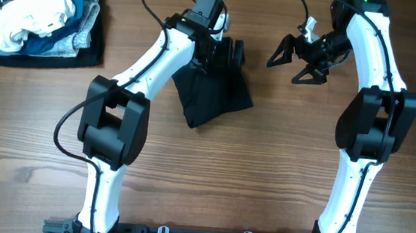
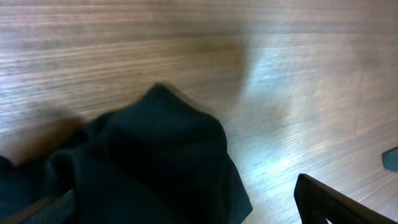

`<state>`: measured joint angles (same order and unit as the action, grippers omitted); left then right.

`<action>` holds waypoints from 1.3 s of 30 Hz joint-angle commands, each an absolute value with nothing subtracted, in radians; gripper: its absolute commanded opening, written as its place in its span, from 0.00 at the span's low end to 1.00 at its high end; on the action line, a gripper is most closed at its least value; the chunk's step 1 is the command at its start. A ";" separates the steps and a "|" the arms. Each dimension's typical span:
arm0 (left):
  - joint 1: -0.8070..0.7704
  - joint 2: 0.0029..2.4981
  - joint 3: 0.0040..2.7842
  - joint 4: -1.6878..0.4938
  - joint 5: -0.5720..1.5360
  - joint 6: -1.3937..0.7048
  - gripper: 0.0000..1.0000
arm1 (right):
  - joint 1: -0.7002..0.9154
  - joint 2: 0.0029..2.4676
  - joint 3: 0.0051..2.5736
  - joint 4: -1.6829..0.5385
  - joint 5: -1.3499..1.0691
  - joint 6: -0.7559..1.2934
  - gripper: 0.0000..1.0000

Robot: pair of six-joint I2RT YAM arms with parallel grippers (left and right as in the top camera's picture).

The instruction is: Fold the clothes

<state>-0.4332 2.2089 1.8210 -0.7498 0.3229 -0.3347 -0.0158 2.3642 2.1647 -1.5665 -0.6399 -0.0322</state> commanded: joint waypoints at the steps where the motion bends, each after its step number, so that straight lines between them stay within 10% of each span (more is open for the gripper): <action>1: -0.418 2.166 1.835 -0.771 0.245 -0.311 1.00 | -0.007 2.352 2.184 -1.564 -0.620 -0.053 1.00; 21: -0.216 2.014 1.787 -1.171 0.043 -0.321 1.00 | -0.007 2.353 2.184 -1.534 -0.620 -0.053 1.00; 29: -0.211 2.047 1.539 -0.975 0.518 -0.258 1.00 | -0.007 2.353 2.184 -1.530 -0.620 -0.053 1.00; 39: -0.194 2.047 1.488 -0.958 0.591 -0.239 1.00 | 0.037 2.389 2.184 -1.494 -0.682 -0.075 1.00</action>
<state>-0.2092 2.0388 1.4948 -0.9596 0.5720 -0.2638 0.0269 2.3642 2.1647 -1.5002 -0.6388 -0.0551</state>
